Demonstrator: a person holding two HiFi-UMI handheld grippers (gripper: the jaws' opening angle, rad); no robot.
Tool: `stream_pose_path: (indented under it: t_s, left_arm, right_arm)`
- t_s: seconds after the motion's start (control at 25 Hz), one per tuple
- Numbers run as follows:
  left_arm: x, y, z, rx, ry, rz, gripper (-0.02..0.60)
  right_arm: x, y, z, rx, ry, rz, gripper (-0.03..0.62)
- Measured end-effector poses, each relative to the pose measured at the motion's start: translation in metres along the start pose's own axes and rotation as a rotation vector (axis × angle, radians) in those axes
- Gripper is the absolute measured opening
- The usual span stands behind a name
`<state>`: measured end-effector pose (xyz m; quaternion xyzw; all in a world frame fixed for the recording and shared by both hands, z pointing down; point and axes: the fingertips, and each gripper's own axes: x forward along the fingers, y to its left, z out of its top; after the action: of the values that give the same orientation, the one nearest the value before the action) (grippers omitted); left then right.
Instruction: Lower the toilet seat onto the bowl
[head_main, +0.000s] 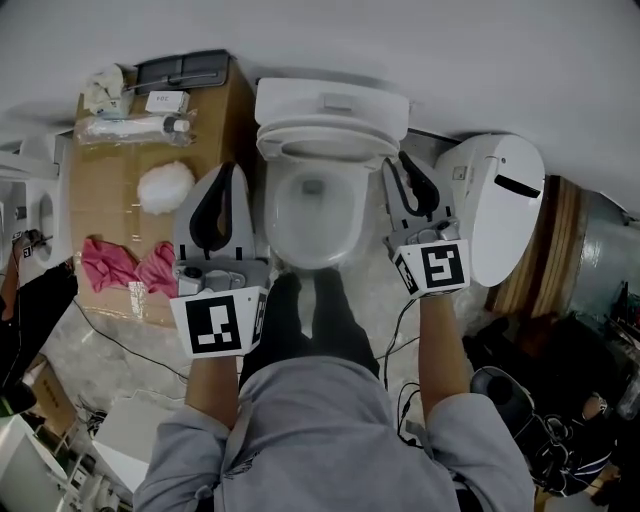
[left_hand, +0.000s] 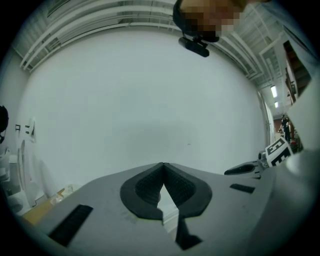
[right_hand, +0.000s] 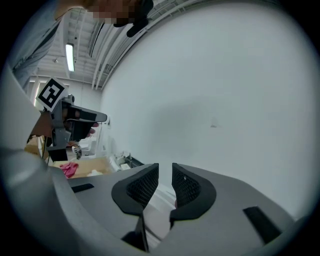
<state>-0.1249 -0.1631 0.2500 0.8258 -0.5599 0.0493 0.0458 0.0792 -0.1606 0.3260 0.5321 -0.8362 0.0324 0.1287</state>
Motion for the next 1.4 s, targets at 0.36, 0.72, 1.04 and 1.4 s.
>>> stream_pose_path:
  t_s: [0.36,0.72,1.04,1.4]
  left_arm:
    - [0.014,0.003,-0.031,0.002,0.034,0.01,0.0]
    - [0.027,-0.004,-0.049,0.007,0.051,0.007,0.0]
    - [0.035,-0.006,-0.066,0.014,0.073,0.007,0.0]
    - [0.036,-0.003,-0.081,0.005,0.094,0.017,0.0]
  right_arm:
    - [0.032,-0.005,-0.039,-0.002,0.036,0.046,0.071]
    - [0.051,-0.01,-0.073,-0.015,0.086,0.081,0.092]
    - [0.067,-0.011,-0.103,-0.008,0.133,0.107,0.114]
    - [0.08,-0.01,-0.129,-0.005,0.19,0.12,0.126]
